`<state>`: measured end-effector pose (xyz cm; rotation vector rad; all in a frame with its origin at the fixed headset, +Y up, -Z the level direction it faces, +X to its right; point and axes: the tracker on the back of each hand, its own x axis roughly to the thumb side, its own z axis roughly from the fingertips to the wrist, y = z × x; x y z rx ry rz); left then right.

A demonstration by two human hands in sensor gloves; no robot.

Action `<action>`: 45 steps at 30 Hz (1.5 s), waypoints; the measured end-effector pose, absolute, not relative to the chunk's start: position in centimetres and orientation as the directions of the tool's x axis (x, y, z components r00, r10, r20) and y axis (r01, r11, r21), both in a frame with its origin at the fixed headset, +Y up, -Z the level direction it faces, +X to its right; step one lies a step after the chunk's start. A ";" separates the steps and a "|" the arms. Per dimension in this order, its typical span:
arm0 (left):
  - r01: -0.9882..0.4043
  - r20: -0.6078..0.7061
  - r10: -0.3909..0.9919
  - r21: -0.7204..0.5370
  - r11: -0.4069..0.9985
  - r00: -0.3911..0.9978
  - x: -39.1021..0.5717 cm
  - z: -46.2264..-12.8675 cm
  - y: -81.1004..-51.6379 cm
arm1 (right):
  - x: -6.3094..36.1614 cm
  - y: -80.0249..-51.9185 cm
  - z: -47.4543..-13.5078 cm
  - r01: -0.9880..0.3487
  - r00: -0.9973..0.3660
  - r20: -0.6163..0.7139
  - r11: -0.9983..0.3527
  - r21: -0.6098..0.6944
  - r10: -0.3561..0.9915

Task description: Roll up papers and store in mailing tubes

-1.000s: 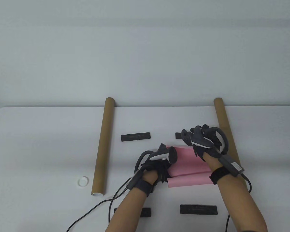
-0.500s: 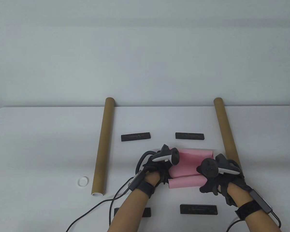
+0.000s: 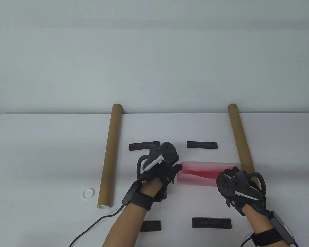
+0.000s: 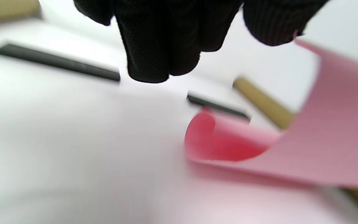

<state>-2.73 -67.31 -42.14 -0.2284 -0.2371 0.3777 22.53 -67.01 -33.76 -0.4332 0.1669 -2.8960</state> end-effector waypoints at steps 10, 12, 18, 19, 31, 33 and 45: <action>-0.109 0.434 0.075 0.052 0.993 0.898 -5.4 -31.9 -62.9 | 16.8 -65.9 -30.7 0.073 -0.947 0.278 -0.949 -0.306 -0.162; 0.022 0.416 -0.066 0.110 0.994 0.907 -6.1 -30.3 -63.6 | 16.3 -65.6 -30.0 0.064 -0.938 0.303 -0.945 -0.320 -0.166; 0.052 0.445 -0.188 0.300 0.953 0.876 -7.4 -27.6 -66.2 | 14.8 -65.9 -28.5 0.024 -0.924 0.355 -0.948 -0.318 -0.143; 0.081 0.438 -0.227 0.327 0.941 0.870 -7.4 -27.5 -66.7 | 14.5 -66.0 -28.2 0.028 -0.920 0.361 -0.945 -0.327 -0.152; -0.004 0.465 -0.080 0.178 0.984 0.882 -7.8 -28.7 -68.7 | 15.0 -67.2 -27.8 -0.015 -0.862 0.478 -0.934 -0.357 -0.169; -0.053 0.488 -0.018 0.131 0.990 0.873 -8.1 -29.0 -68.9 | 15.8 -67.4 -27.9 -0.015 -0.832 0.526 -0.940 -0.341 -0.178; 0.116 0.510 -0.239 0.262 0.958 0.826 -7.9 -28.6 -69.7 | 16.3 -68.9 -29.7 -0.190 -0.857 0.498 -0.980 -0.062 0.134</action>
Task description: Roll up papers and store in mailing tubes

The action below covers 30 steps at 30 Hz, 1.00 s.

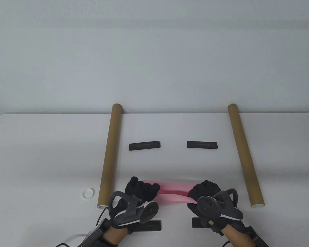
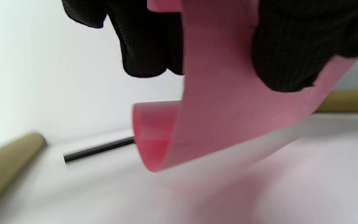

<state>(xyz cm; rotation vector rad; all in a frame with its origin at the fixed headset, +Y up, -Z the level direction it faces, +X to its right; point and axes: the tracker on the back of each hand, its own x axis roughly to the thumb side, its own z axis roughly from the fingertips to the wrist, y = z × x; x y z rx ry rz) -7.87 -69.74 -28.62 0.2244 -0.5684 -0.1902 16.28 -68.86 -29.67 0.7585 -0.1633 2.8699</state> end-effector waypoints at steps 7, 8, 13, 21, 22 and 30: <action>0.109 0.515 -0.244 0.279 0.954 0.822 -7.5 -28.7 -69.6 | 16.8 -69.3 -30.4 -0.312 -0.814 0.471 -0.940 0.140 0.340; 0.097 0.513 -0.215 0.247 0.964 0.831 -7.7 -28.8 -69.7 | 16.9 -69.3 -30.4 -0.304 -0.817 0.470 -0.943 0.137 0.332; -0.073 0.462 0.070 -0.013 0.997 0.884 -9.0 -30.2 -70.1 | 16.0 -68.7 -28.9 -0.100 -0.829 0.559 -0.973 -0.210 -0.035; 0.013 0.523 -0.105 0.176 0.984 0.846 -8.6 -29.3 -69.8 | 15.0 -69.1 -29.1 -0.088 -0.841 0.541 -0.984 -0.153 -0.009; 0.083 0.517 -0.207 0.254 0.964 0.830 -8.3 -29.0 -69.6 | 15.2 -69.1 -29.3 -0.110 -0.843 0.536 -0.987 -0.117 0.030; 0.116 0.535 -0.283 0.323 0.939 0.796 -7.6 -28.7 -69.7 | 16.4 -69.5 -30.3 -0.301 -0.827 0.458 -0.945 0.130 0.327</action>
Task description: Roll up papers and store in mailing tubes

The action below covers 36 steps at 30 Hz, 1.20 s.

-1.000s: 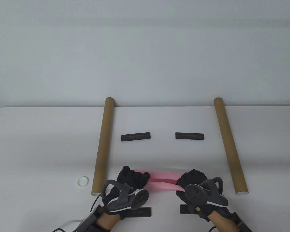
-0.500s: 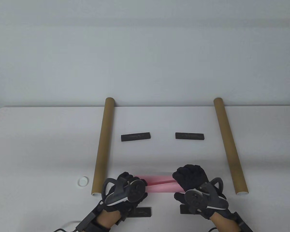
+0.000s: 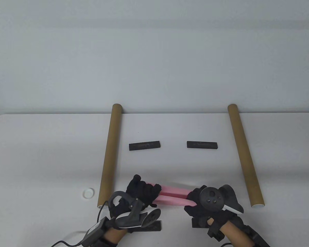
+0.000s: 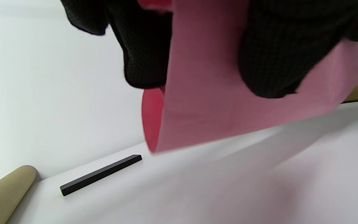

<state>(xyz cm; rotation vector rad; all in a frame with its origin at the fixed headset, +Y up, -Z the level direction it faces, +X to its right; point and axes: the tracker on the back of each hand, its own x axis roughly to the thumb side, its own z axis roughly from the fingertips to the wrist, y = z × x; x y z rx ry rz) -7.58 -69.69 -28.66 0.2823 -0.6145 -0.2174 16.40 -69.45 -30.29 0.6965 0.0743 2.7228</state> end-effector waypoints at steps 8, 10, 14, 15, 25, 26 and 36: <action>-0.115 0.473 0.131 -0.062 0.991 0.871 -9.0 -30.5 -70.5 | 15.1 -68.7 -28.2 -0.050 -0.819 0.559 -0.953 -0.298 -0.131; -0.148 0.473 0.198 -0.140 0.979 0.858 -9.2 -30.7 -70.8 | 14.7 -68.8 -28.1 -0.039 -0.816 0.558 -0.948 -0.317 -0.153; -0.076 0.497 0.021 0.092 0.993 0.867 -8.9 -29.8 -70.4 | 14.9 -68.9 -28.8 -0.078 -0.841 0.538 -0.972 -0.222 -0.055; -0.023 0.513 -0.061 0.155 0.988 0.856 -8.7 -29.5 -70.2 | 15.1 -69.0 -29.0 -0.101 -0.844 0.536 -0.976 -0.192 -0.018; -0.051 0.517 -0.026 0.133 0.990 0.855 -8.4 -29.5 -69.9 | 15.7 -68.9 -29.1 -0.153 -0.856 0.511 -0.982 -0.114 0.074; -0.123 0.488 0.104 0.006 0.992 0.866 -8.8 -29.9 -70.0 | 15.4 -68.7 -28.6 -0.095 -0.836 0.548 -0.973 -0.211 -0.037; -0.106 0.476 0.083 0.022 0.994 0.875 -8.7 -30.0 -70.6 | 15.3 -68.9 -28.7 -0.075 -0.847 0.529 -0.974 -0.215 -0.052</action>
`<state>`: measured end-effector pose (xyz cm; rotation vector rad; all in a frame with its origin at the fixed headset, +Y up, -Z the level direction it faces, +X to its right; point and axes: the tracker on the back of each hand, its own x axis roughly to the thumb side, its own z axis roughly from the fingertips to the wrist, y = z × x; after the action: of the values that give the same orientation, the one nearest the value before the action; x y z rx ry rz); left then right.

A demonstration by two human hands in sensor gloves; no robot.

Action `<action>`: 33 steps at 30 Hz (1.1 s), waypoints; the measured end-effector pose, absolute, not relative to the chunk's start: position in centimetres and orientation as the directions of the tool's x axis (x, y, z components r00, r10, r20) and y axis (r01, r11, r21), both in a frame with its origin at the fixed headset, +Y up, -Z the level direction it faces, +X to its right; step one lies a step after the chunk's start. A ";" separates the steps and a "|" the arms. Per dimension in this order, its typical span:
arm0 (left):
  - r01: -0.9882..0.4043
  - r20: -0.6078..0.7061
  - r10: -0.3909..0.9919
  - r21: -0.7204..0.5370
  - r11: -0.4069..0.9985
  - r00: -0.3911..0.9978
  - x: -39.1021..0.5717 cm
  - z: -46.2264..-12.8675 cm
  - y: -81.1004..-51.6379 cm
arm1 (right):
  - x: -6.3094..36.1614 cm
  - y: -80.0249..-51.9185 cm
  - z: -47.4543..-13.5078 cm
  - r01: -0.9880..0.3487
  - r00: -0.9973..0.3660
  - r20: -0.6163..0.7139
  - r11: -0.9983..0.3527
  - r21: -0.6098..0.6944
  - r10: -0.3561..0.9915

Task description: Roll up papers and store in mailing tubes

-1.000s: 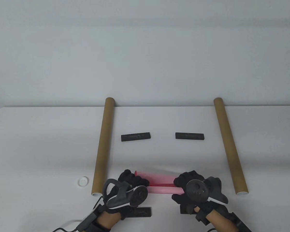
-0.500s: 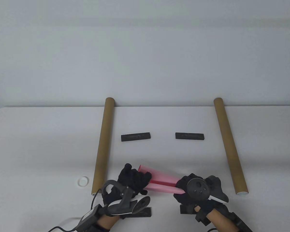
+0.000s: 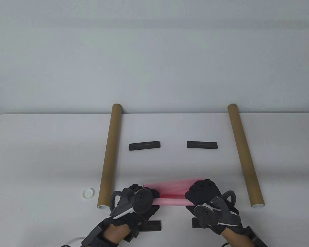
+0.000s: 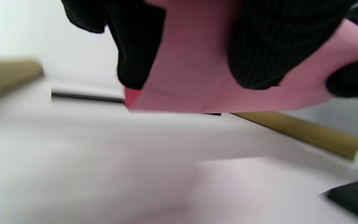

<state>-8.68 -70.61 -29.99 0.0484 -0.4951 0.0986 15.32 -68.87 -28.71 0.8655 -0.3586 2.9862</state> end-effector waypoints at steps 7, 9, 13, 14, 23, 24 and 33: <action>0.120 0.536 -0.311 0.361 0.925 0.785 -7.4 -28.9 -70.2 | 16.3 -69.5 -29.7 -0.209 -0.837 0.512 -0.977 0.030 0.195; 0.083 0.531 -0.232 0.289 0.954 0.815 -7.8 -29.3 -70.3 | 16.2 -69.5 -29.4 -0.149 -0.844 0.528 -0.986 -0.071 0.090; -0.075 0.505 0.053 0.023 0.997 0.862 -8.9 -30.6 -71.0 | 15.6 -69.2 -28.2 -0.072 -0.810 0.570 -0.942 -0.327 -0.136; -0.113 0.495 0.123 -0.049 0.992 0.860 -9.1 -30.8 -71.1 | 15.5 -69.1 -28.1 -0.067 -0.807 0.571 -0.938 -0.341 -0.150; 0.077 0.558 -0.212 0.255 0.964 0.802 -8.0 -28.9 -70.4 | 16.1 -69.6 -29.5 -0.134 -0.825 0.561 -0.988 -0.075 0.070; 0.101 0.560 -0.262 0.302 0.948 0.786 -7.8 -28.7 -70.3 | 16.1 -69.7 -29.7 -0.153 -0.826 0.556 -0.986 -0.062 0.093; -0.046 0.500 0.013 0.054 0.997 0.866 -9.2 -30.2 -70.6 | 15.9 -69.4 -28.7 -0.068 -0.830 0.550 -0.960 -0.271 -0.096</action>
<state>-9.17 -70.65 -30.20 0.0647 -0.5235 0.0312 15.86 -69.38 -28.73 0.9209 -0.4450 2.9862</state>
